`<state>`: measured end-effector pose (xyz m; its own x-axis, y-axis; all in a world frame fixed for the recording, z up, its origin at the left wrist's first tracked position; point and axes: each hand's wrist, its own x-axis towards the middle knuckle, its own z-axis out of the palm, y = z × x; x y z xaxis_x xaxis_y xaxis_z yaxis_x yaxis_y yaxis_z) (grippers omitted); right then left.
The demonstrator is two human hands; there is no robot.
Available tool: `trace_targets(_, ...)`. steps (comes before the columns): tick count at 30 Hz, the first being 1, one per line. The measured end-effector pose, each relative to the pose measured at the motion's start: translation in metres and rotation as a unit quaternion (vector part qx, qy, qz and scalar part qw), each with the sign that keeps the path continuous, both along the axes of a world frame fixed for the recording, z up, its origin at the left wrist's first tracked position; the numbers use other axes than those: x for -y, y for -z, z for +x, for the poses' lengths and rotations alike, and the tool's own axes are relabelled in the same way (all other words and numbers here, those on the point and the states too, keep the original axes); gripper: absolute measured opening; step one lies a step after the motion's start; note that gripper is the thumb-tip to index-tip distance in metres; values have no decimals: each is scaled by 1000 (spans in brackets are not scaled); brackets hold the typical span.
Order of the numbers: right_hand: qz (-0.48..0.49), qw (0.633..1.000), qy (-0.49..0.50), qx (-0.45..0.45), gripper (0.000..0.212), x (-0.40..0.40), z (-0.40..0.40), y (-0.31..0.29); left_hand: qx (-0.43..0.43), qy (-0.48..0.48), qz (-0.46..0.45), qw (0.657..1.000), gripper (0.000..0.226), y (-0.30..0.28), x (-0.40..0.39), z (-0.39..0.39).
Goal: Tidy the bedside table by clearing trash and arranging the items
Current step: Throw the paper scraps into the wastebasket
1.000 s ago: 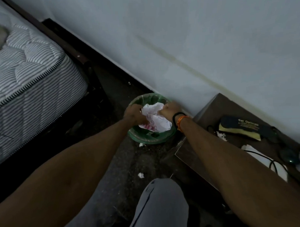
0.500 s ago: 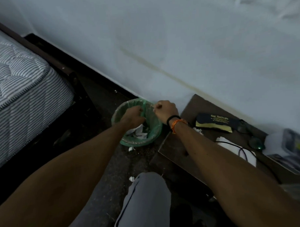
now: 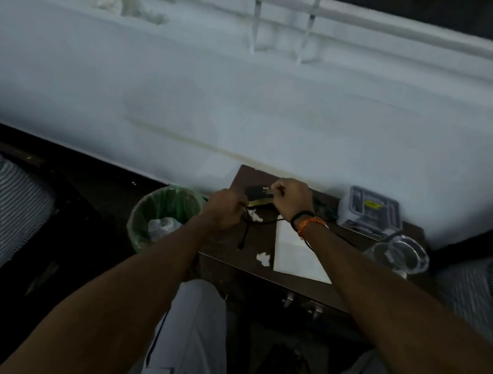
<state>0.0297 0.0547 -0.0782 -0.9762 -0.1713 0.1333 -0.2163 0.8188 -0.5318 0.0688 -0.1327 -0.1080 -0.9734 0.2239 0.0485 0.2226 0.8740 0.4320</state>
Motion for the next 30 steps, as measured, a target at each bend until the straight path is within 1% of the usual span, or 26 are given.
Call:
trace_targets(4,38,998,-41,-18,16,-22,24,13,-49,3,-49,998,31,3,-15,-4)
trace_targets(7,47,995,-83,-11,12,-28,48,26,-43,-1,-89,995,31,-1,-22,-11)
trace_targets(9,81,988,-134,13,11,-30,63,36,-17,-2,-104,994,28,-4,-26,-18)
trace_targets(11,115,976,-182,33,20,-31,74,46,22,4,-92,996,20,-6,-29,-24)
trace_targets(12,129,971,-195,50,26,-32,78,49,45,13,-82,996,19,-6,-30,-26)
trace_targets(16,154,957,-216,119,48,-38,86,60,123,60,-90,986,35,-1,-37,-28)
trace_targets(18,147,955,-220,136,52,-41,87,66,148,70,-105,981,42,9,-40,-28)
trace_targets(20,123,958,-209,152,45,-40,85,70,158,76,-119,977,43,17,-45,-31)
trace_targets(23,102,964,-190,155,23,-34,81,73,146,79,-140,976,31,19,-50,-33)
trace_targets(24,98,966,-183,152,19,-33,81,74,139,82,-149,976,28,20,-52,-33)
trace_targets(30,88,975,-146,143,13,-32,80,79,100,76,-171,977,21,29,-60,-28)
